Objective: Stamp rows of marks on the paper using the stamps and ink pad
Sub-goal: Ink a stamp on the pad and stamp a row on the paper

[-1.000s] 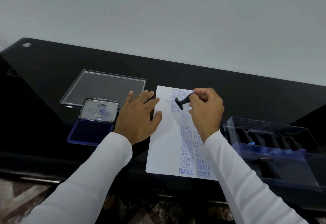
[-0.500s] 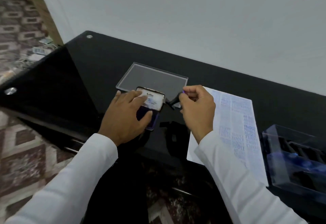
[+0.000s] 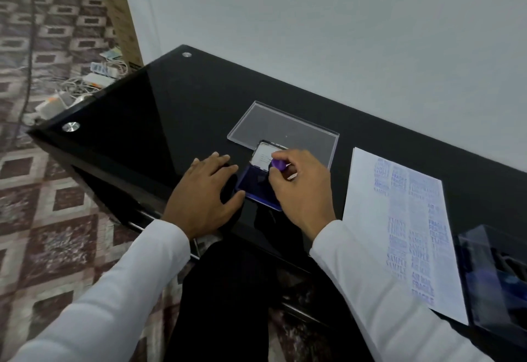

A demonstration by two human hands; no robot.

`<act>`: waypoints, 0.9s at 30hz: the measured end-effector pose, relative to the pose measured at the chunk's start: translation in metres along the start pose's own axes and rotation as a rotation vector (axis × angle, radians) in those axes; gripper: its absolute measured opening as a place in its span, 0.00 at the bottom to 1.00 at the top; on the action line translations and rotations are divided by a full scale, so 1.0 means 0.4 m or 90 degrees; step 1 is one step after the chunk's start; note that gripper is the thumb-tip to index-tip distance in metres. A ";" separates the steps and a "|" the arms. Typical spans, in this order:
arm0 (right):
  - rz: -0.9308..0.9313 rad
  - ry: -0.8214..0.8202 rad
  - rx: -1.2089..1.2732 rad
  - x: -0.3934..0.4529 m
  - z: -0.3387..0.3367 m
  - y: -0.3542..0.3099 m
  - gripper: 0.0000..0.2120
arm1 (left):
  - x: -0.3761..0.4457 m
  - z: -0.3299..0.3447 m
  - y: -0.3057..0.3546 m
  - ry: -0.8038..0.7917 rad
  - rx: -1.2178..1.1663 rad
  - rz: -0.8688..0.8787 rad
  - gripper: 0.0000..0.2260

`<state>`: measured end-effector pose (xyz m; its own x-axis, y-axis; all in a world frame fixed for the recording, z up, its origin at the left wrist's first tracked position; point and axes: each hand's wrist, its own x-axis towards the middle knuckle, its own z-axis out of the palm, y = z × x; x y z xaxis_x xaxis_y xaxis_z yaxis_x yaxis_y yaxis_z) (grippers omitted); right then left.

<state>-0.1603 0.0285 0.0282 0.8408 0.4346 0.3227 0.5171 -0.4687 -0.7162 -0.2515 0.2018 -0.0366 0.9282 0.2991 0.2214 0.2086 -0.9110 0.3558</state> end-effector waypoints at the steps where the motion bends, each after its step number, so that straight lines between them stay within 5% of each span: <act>1: -0.017 -0.016 -0.017 -0.001 0.002 0.001 0.10 | 0.000 0.004 -0.001 -0.005 0.004 0.000 0.31; 14: -0.104 -0.110 -0.159 0.014 -0.001 0.006 0.14 | -0.004 0.023 -0.006 -0.010 0.040 0.006 0.31; 22: -0.087 -0.135 -0.128 0.020 -0.007 0.006 0.07 | -0.004 0.029 -0.011 -0.012 0.046 0.013 0.30; 27: -0.095 -0.124 -0.150 0.029 0.005 0.016 0.13 | -0.001 0.032 -0.015 -0.013 0.063 0.012 0.30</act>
<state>-0.1477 0.0320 0.0263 0.7184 0.6400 0.2727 0.6742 -0.5439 -0.4996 -0.2491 0.2034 -0.0505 0.9383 0.2760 0.2082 0.2190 -0.9405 0.2598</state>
